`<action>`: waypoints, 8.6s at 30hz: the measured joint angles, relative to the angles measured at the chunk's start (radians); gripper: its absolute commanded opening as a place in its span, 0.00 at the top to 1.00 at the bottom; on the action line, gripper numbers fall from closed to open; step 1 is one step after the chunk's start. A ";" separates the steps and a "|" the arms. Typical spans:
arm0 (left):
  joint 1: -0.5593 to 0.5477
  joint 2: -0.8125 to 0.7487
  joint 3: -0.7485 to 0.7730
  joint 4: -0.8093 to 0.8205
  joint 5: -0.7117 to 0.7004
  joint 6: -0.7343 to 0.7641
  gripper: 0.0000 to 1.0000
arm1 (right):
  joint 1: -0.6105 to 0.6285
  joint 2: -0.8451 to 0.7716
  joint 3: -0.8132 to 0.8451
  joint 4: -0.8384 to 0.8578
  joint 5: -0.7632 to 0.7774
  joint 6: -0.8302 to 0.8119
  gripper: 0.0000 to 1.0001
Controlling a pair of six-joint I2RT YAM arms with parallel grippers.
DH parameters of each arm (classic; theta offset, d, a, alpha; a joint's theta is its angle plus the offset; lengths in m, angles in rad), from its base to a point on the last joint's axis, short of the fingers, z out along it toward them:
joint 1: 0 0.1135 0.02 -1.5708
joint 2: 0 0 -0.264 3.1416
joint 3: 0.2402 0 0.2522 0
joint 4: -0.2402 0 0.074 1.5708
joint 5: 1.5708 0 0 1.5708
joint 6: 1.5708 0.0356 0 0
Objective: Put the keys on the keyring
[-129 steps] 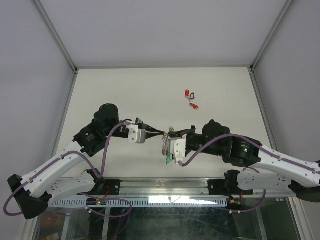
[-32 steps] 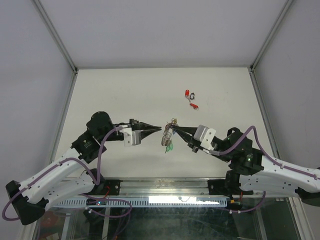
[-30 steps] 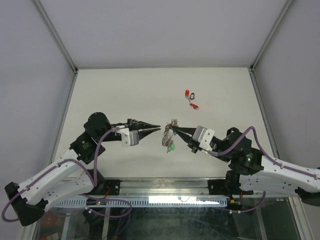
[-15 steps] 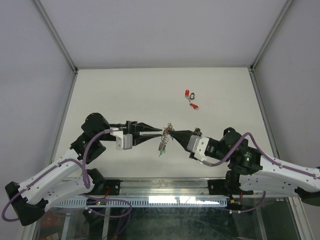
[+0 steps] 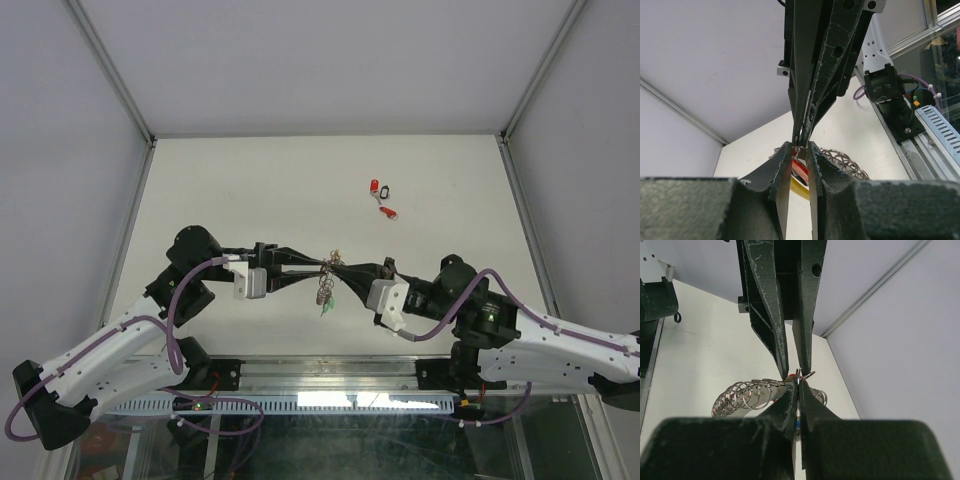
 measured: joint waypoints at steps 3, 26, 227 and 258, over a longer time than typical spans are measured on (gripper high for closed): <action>0.000 0.000 0.000 0.003 0.002 0.000 0.83 | 0.000 0.007 0.000 -0.008 -0.003 -0.006 1.00; 0.000 0.023 0.000 -0.014 0.005 0.007 1.00 | -0.002 0.014 0.000 -0.020 0.005 -0.008 1.00; -0.001 0.129 0.080 -0.241 -0.132 0.109 1.00 | -0.200 -0.045 -0.055 -0.010 -0.190 0.328 1.00; 0.000 0.044 0.080 -0.244 -0.168 0.154 0.72 | -0.201 -0.037 -0.114 0.197 -0.163 0.448 1.00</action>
